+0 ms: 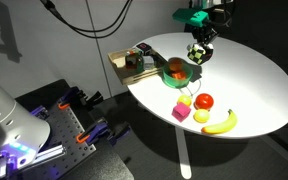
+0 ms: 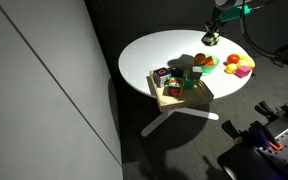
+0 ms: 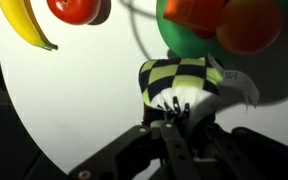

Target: Put the toy pillow block in the box

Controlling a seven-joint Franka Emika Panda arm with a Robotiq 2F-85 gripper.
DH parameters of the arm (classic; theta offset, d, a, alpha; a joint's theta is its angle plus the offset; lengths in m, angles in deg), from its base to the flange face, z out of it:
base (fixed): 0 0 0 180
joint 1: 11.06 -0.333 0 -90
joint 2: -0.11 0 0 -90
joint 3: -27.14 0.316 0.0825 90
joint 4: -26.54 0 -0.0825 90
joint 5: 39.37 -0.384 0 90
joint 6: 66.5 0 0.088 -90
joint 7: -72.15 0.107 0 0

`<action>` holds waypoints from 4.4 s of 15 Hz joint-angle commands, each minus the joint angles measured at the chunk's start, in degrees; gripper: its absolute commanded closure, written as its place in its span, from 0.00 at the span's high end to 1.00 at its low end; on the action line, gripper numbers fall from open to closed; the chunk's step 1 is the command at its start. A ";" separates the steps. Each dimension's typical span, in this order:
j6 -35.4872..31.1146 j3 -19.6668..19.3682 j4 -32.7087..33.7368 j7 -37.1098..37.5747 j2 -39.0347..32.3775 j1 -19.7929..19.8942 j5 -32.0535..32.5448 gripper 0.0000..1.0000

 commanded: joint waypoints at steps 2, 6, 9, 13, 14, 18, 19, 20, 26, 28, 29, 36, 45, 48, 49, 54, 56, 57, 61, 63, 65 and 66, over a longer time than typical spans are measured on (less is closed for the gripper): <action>7.99 2.64 -5.21 -2.53 7.56 0.14 -1.43 0.06; 11.96 4.57 -7.63 -3.95 10.85 0.06 -2.24 0.06; 13.66 5.65 -9.27 -5.36 12.46 0.02 -3.21 0.06; 13.34 5.39 -8.16 -4.08 10.89 -0.53 -2.80 0.17; 13.34 5.38 -8.16 -4.08 10.80 -0.54 -2.80 0.17; 13.31 5.30 -8.16 -4.08 10.60 -0.52 -2.79 0.17; 13.31 5.30 -8.16 -4.08 10.60 -0.52 -2.79 0.17; 13.31 5.30 -8.16 -4.08 10.60 -0.52 -2.79 0.17; 13.14 5.56 -8.29 -3.86 10.64 -0.95 -2.65 0.05; 12.96 5.93 -8.56 -3.63 10.84 -1.66 -2.28 0.05; 12.96 6.11 -8.62 -3.60 10.95 -2.09 -2.17 0.05; 9.53 6.91 -9.58 -2.10 11.72 -7.28 1.05 0.05; 4.29 8.60 -11.84 -1.79 11.74 -12.04 3.94 0.06; 2.40 9.21 -13.59 -2.00 11.80 -12.90 4.11 0.06; 1.74 9.41 -14.26 -2.14 11.72 -13.11 4.18 0.06; -1.31 10.01 -16.95 -2.15 10.97 -13.95 4.65 0.06; -2.86 9.91 -18.08 -1.86 10.80 -14.17 5.08 0.06; -3.22 9.91 -18.54 -1.92 10.72 -14.17 5.06 0.06; -5.03 9.66 -20.08 -1.98 10.00 -13.99 4.71 0.42; -5.02 9.46 -20.33 -1.86 9.62 -14.03 4.71 0.57; -4.89 9.22 -20.51 -1.64 9.49 -14.12 4.83 0.73; -4.79 9.16 -20.57 -1.54 9.60 -14.13 4.77 0.80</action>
